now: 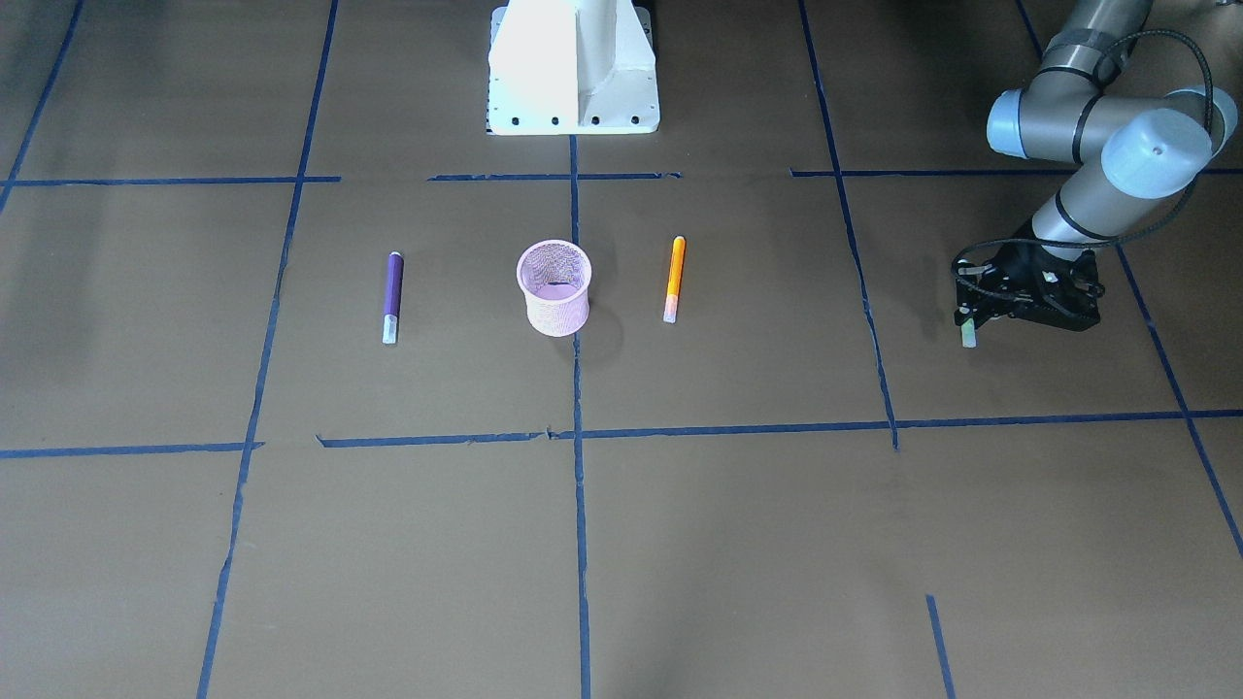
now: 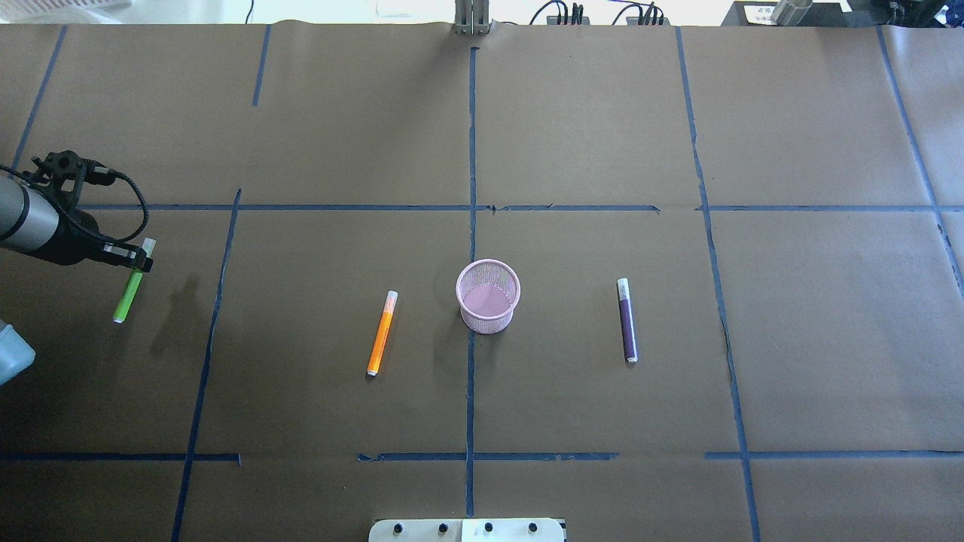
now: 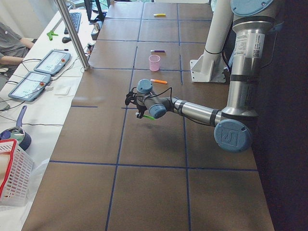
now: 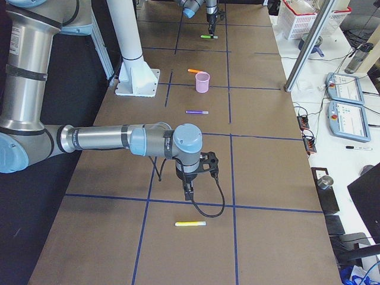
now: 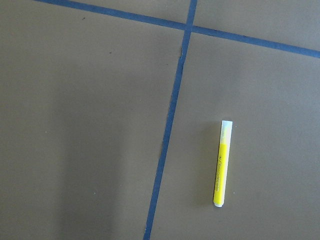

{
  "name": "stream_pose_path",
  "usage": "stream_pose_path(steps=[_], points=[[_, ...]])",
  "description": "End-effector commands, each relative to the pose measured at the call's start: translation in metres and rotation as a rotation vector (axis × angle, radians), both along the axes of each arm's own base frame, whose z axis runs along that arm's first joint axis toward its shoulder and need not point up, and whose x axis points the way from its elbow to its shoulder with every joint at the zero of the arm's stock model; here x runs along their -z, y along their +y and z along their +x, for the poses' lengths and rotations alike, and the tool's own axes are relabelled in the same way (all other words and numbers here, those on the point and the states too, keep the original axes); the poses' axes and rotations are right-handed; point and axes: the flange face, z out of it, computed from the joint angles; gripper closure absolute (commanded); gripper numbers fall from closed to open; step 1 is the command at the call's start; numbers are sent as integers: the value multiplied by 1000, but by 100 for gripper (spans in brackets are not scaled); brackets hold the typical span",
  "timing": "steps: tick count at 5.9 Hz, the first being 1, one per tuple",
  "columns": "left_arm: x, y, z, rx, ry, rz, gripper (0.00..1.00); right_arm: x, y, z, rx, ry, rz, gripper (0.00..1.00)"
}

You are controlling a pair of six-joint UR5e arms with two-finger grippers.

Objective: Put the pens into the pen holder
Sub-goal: 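Lower the left gripper onto the green marker and grasp it upright, then carry the green marker with the left gripper over the pink cup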

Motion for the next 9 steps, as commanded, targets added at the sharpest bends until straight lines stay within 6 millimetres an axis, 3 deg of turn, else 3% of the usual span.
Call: stream_pose_path(steps=[1,3,4,6,7,9], points=[[88,5,-8,68,72,163,100,1,0,0,0,0,2,0],[166,3,12,100,159,280,100,1,0,0,0,0,2,0],[225,19,65,129,242,315,100,1,0,0,0,0,2,0],[305,78,176,261,275,352,100,0,0,0,0,0,1,0],[338,105,219,326,303,348,100,0,0,0,0,0,-1,0],[368,119,284,514,321,316,100,-1,0,0,0,0,-4,0]])
